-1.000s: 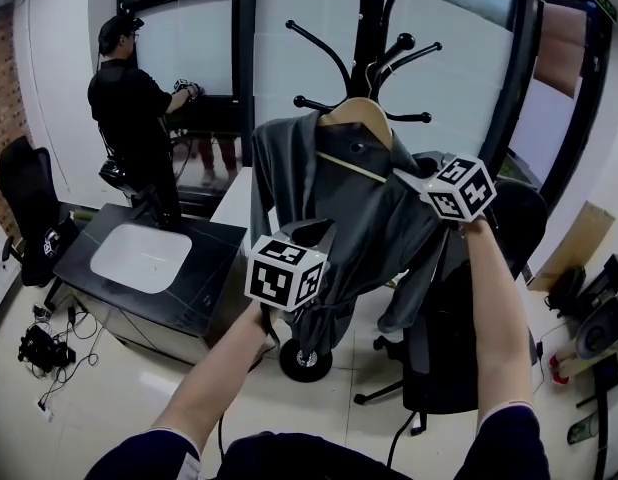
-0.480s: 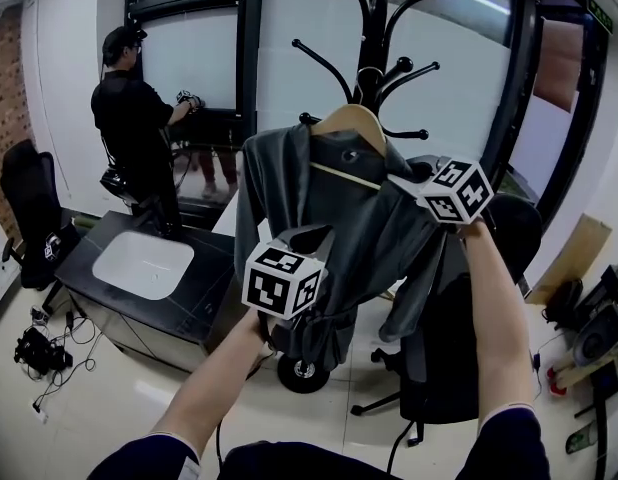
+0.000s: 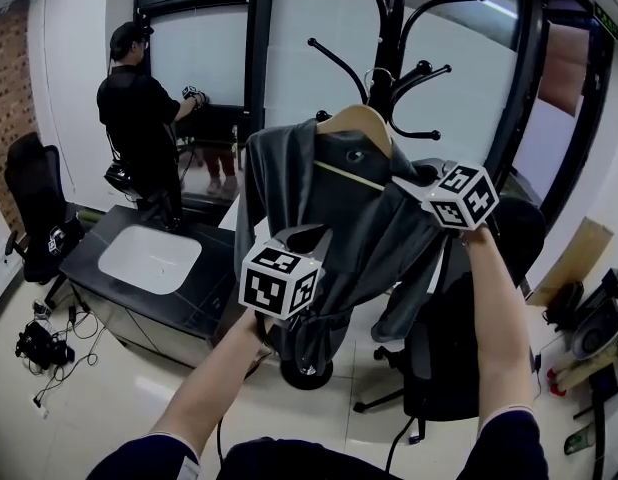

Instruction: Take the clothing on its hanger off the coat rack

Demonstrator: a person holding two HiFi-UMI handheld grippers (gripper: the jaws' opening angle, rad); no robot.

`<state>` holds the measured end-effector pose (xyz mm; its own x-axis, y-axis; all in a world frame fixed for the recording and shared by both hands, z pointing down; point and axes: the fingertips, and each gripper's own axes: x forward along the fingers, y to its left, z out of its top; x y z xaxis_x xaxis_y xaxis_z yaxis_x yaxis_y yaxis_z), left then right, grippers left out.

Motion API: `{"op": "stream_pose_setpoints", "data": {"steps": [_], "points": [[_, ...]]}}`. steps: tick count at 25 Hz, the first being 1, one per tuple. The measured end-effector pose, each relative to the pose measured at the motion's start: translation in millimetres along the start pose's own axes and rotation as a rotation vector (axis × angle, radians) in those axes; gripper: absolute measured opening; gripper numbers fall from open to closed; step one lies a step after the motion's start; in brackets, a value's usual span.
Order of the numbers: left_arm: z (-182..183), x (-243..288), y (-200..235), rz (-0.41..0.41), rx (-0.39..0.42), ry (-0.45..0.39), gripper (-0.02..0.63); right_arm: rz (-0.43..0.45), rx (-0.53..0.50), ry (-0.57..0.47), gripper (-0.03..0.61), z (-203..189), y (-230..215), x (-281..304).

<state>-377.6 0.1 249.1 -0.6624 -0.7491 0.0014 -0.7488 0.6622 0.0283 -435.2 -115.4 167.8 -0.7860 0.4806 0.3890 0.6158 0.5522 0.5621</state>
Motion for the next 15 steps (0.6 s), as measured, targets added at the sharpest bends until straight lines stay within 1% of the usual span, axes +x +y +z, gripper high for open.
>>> {"op": "stream_pose_setpoints", "data": {"steps": [4,7,11,15], "points": [[-7,-6,3,-0.022,-0.007,0.007,0.012,-0.013,0.015,0.002,0.021,-6,19,-5],[-11,-9,0,-0.056,-0.006,0.012,0.012,-0.039,0.029,0.011,0.021,-13,33,-13],[-12,-9,-10,-0.122,0.001,0.015,0.012,-0.079,0.055,0.023,0.021,-23,53,-28],[-15,-3,-25,-0.209,0.011,0.024,0.012,-0.136,0.083,0.053,0.021,-35,69,-46]]}}
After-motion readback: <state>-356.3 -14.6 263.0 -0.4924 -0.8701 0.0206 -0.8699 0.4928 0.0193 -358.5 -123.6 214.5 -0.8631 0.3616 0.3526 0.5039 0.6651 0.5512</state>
